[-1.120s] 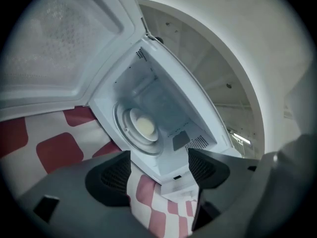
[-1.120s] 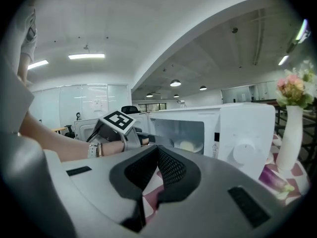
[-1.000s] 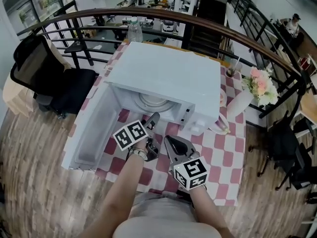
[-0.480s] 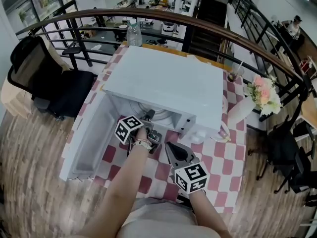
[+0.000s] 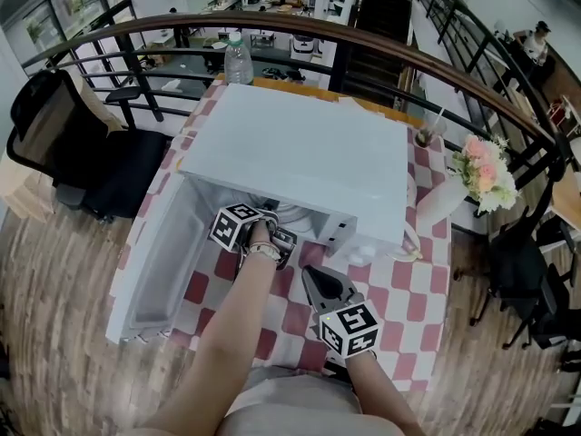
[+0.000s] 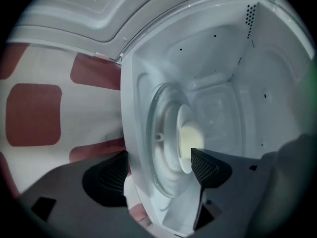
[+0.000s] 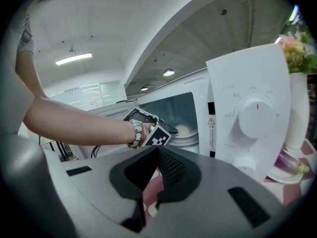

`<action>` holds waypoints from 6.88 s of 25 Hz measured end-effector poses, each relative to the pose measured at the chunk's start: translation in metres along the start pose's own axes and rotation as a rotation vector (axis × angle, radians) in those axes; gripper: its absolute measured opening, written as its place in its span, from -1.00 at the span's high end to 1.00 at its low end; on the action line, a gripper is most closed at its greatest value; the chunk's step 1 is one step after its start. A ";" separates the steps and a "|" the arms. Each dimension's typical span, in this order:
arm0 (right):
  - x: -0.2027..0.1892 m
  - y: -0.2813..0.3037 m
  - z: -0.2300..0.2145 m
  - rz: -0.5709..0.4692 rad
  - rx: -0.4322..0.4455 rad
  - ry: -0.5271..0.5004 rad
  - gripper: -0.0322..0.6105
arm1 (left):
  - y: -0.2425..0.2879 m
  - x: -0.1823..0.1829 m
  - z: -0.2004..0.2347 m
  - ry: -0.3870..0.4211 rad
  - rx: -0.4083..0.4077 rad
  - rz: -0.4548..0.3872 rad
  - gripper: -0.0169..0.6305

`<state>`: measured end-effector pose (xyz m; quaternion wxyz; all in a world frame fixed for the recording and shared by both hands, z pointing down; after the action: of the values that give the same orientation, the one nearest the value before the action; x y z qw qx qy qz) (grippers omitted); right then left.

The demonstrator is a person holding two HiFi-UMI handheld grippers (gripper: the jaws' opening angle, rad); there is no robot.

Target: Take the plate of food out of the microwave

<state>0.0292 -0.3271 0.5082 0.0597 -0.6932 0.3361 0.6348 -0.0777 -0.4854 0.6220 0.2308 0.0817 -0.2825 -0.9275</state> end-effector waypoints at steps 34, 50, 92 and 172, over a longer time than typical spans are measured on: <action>0.008 -0.014 0.001 -0.041 -0.031 0.001 0.82 | -0.014 -0.004 0.027 -0.078 0.078 -0.012 -0.24; 0.013 -0.022 0.009 -0.070 -0.018 -0.011 0.83 | -0.039 -0.013 0.029 -0.145 -0.012 -0.004 0.26; 0.026 -0.045 0.011 -0.124 -0.037 -0.019 0.83 | -0.075 -0.018 -0.018 0.009 -0.423 -0.051 0.90; 0.051 -0.105 0.071 -0.284 -0.190 -0.095 0.83 | -0.271 -0.094 -0.032 0.040 -0.648 0.050 0.90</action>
<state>0.0252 -0.2300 0.4121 0.0989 -0.7055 0.1700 0.6809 -0.0895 -0.2572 0.4450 0.2728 0.0153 0.0299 -0.9615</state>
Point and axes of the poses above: the fingertips, and each gripper's own axes: y forward along the fingers, z to its left, x out of its top, the point moved 2 cm from there along -y, backward along the fingers, and after that the axes turned 4 degrees about -x, right-handed, at the moved point
